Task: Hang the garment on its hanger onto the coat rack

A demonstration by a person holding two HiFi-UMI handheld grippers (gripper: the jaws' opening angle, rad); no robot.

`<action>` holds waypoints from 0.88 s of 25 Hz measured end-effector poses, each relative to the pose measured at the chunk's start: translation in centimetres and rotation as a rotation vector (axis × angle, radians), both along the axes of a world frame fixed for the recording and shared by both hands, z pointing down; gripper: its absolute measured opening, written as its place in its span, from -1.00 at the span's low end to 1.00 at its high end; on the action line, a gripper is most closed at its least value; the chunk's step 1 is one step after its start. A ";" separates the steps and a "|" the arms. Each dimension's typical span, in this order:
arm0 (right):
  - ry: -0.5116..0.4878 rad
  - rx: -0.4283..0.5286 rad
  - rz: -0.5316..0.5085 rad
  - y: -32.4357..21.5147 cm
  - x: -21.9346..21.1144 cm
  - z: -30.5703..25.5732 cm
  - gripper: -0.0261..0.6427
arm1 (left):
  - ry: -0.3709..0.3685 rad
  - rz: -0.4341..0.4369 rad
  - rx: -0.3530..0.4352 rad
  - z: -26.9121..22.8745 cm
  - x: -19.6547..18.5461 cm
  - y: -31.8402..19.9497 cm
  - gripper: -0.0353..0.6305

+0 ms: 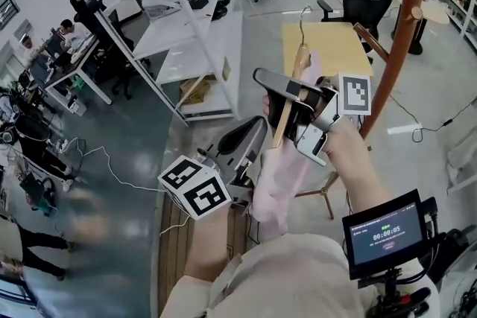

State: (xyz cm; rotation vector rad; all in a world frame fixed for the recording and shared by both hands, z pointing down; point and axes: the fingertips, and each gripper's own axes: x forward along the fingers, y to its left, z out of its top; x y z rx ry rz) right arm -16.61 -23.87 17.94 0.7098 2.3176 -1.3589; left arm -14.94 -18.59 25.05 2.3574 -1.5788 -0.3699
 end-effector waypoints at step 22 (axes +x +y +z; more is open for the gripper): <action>0.036 -0.091 0.260 -7.7 7.6 3.9 -0.89 | 0.000 0.203 -0.060 2.6 7.3 -4.9 -0.88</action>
